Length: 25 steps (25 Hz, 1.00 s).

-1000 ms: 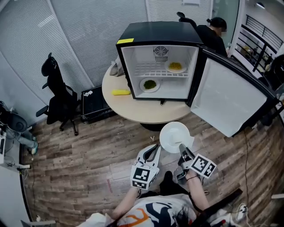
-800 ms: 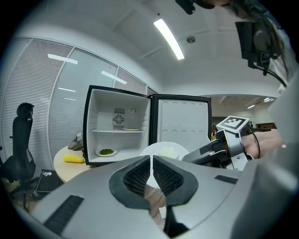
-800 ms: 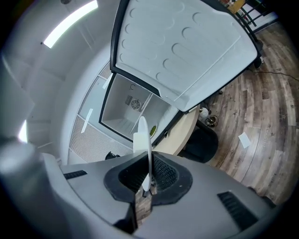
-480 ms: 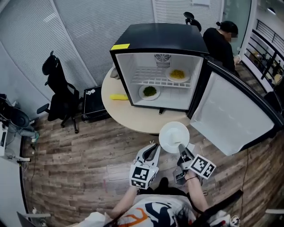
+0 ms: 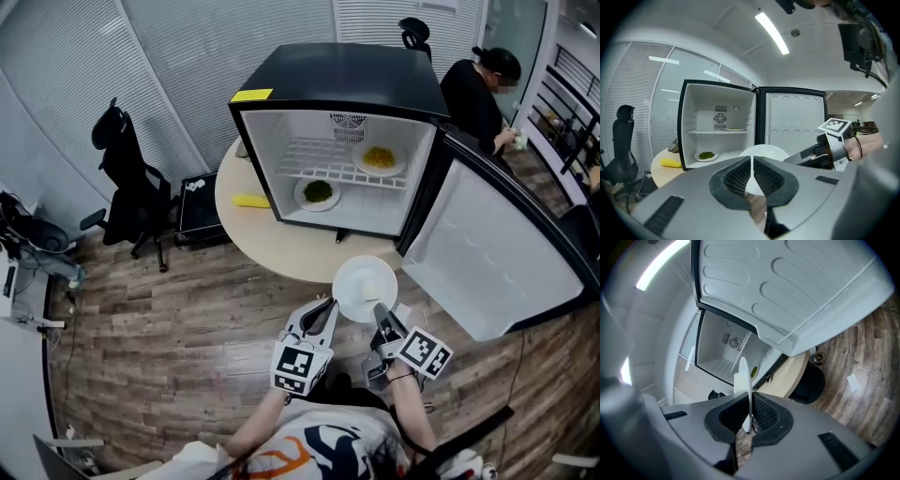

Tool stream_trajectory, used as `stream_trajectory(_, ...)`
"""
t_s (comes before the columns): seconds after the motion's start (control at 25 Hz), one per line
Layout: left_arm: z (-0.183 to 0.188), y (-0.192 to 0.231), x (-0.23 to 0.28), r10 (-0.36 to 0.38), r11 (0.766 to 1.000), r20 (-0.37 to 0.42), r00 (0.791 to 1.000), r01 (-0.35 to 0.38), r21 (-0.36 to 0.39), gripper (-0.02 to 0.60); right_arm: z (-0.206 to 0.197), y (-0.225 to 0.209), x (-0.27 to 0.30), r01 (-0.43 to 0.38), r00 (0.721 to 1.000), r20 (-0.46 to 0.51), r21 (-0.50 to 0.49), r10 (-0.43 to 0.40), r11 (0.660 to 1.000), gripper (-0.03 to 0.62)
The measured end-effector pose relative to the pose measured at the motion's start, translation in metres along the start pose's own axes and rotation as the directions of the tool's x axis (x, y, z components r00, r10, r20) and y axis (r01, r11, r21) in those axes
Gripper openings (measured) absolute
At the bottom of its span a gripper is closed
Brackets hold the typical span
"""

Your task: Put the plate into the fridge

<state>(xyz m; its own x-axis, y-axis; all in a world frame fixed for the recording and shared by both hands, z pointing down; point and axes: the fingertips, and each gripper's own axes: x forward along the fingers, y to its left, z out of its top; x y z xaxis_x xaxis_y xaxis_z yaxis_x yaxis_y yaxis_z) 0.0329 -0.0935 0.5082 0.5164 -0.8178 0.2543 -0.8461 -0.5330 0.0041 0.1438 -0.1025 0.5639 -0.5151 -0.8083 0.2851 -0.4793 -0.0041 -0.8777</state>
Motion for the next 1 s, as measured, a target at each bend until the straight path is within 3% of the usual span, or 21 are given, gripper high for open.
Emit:
stream_trajectory(0.16, -0.002, 0.005, 0.007, -0.01, 1.0, -0.011, 1.0, 0.01, 0.02, 0.025, 0.004, -0.002, 0.009, -0.001, 1.0, 0.009, 0.009, 0.001, 1.0, 0.024)
stream_trajectory(0.52, 0.005, 0.024, 0.042, -0.106, 0.992, -0.027, 0.994, 0.107, 0.064, 0.025, 0.018, -0.002, 0.049, 0.019, 0.999, 0.046, 0.054, -0.022, 0.998, 0.025)
stream_trajectory(1.0, 0.015, 0.091, 0.098, -0.216, 0.97, -0.058, 0.975, 0.22, 0.098, 0.025, 0.052, -0.006, 0.124, 0.072, 0.982, 0.163, 0.139, -0.095, 0.988, 0.025)
